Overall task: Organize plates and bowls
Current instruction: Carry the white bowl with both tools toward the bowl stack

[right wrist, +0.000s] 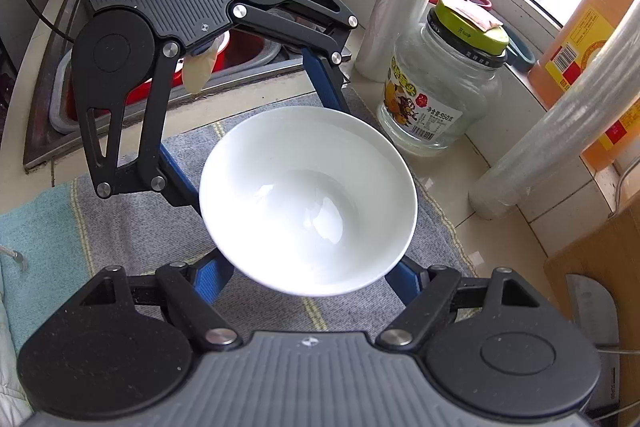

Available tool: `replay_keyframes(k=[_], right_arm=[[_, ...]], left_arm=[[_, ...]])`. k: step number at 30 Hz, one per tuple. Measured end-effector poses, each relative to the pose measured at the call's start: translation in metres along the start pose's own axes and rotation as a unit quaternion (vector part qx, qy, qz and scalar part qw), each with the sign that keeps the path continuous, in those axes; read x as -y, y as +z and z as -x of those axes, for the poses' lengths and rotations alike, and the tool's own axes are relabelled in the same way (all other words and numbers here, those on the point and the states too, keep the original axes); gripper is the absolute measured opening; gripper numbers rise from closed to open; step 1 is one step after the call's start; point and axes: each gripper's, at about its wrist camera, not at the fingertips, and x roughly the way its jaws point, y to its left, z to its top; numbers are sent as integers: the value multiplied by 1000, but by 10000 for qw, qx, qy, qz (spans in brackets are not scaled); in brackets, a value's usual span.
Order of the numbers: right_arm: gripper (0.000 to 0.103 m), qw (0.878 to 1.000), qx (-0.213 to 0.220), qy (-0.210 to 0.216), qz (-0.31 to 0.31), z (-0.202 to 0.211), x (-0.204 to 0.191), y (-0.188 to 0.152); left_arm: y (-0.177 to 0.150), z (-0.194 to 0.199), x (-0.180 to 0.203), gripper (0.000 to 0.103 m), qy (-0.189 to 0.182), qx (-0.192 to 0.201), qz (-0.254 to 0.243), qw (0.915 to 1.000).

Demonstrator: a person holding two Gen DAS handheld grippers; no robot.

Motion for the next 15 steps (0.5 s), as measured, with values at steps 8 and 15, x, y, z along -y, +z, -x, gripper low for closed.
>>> replay_keyframes(k=[8,15], right_arm=[[85,9997,76,-235,-85,31,-24,-16],[85,9988,126,-425,-222,57,-38,-34]], left_arm=[[21,8,28,93,-45,26,-210,9998],[41,11,51,93,-75,108,-465,9988]])
